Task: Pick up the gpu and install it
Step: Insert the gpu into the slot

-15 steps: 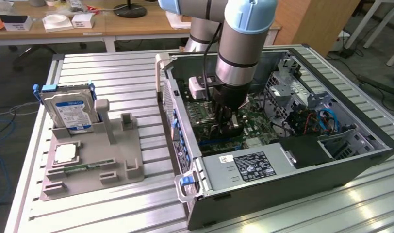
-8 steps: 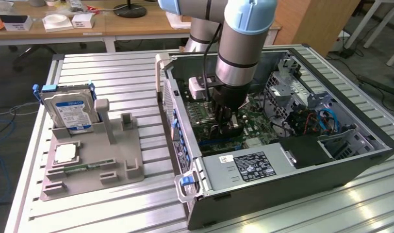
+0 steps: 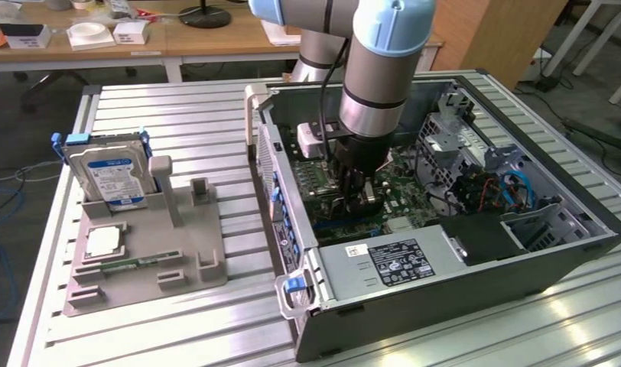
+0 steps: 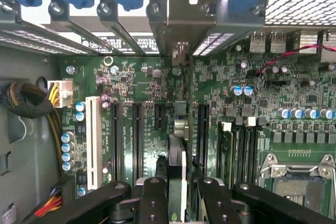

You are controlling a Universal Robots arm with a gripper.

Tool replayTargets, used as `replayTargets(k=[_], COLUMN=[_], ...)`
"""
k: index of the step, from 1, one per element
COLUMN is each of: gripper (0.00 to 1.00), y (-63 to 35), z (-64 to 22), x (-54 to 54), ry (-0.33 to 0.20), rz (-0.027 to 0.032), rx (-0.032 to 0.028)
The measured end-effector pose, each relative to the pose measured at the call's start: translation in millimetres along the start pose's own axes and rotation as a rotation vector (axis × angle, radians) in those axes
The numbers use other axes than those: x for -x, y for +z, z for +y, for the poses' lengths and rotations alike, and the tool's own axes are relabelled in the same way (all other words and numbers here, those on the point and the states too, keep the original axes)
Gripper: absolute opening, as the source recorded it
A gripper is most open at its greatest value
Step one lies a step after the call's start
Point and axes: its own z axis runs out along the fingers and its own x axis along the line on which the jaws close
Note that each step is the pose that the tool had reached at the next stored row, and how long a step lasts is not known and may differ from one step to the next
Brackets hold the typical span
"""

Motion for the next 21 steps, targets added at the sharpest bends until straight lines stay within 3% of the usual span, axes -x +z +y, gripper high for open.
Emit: replayTargets(k=[21], gripper=[0.27], y=[2.3], z=[0.3], x=[0.0], ry=[0.000], rz=[0.0001], rx=[0.0001])
